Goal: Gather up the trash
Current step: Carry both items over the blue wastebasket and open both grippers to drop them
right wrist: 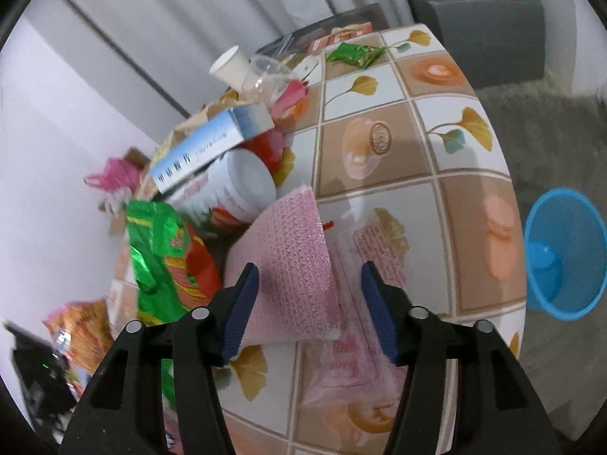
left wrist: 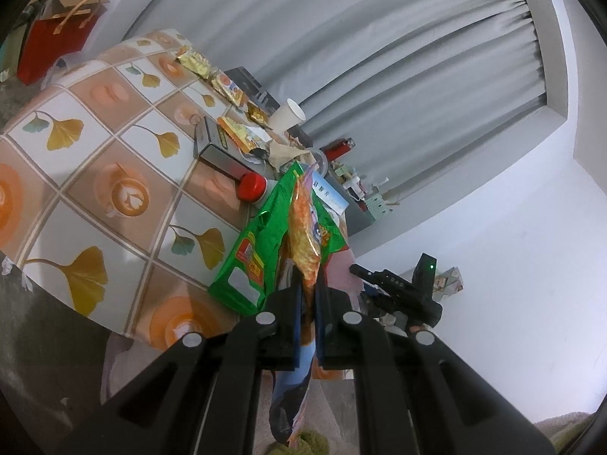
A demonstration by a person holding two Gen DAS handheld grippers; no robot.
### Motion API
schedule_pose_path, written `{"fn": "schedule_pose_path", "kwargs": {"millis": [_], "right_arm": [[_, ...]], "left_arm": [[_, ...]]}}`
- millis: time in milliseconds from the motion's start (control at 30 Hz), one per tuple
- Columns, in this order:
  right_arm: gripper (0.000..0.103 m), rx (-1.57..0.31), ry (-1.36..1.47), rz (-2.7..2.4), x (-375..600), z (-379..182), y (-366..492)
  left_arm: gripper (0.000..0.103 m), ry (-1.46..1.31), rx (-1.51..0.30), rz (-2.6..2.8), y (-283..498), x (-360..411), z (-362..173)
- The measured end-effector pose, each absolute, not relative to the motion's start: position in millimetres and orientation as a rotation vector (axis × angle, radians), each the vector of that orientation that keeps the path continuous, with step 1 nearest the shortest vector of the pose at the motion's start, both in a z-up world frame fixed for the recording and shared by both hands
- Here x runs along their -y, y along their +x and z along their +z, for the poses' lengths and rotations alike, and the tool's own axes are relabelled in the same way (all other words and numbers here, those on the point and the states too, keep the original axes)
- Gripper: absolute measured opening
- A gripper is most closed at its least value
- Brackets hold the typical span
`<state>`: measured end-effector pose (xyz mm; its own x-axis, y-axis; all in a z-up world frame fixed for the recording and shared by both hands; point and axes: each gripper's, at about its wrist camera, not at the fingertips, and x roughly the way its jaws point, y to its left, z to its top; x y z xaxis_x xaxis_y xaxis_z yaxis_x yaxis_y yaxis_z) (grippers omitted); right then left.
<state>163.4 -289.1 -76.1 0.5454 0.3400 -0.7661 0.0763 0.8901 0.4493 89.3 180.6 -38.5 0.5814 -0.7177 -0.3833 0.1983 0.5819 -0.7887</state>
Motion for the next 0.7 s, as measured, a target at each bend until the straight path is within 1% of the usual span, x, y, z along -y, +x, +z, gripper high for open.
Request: {"fn": "schedule_pose_path", "kwargs": {"millis": [33,67,100,133,233,367,533,700], "right_arm": [[0.034,-0.989,0.455,0.168,288,-76,163],[0.034,-0.984,0.452,0.179,286,-74,163],[0.031,-0.981,0.449,0.178,286,-73,162],[0.026,-0.975,0.441,0.175,286,-71,161],[0.021,-0.951,0.447,0.182,286,-65,159],[0.02,-0.884,0.432,0.166,289,-43,148],[0.019,-0.782,0.399,0.116,295,-12,130],[0.019,-0.664,0.456,0.07,331,15,94]], "left_arm": [[0.005,-0.769,-0.772,-0.601,90,-180,-38],[0.005,-0.767,-0.773,-0.601,91,-179,-38],[0.005,-0.767,-0.773,-0.602,90,-179,-38],[0.005,-0.766,-0.773,-0.603,90,-179,-37],[0.005,-0.76,-0.767,-0.603,90,-176,-35],[0.005,-0.74,-0.747,-0.613,89,-172,-23],[0.005,-0.68,-0.698,-0.652,88,-156,9],[0.005,-0.616,-0.662,-0.76,105,-111,48]]}}
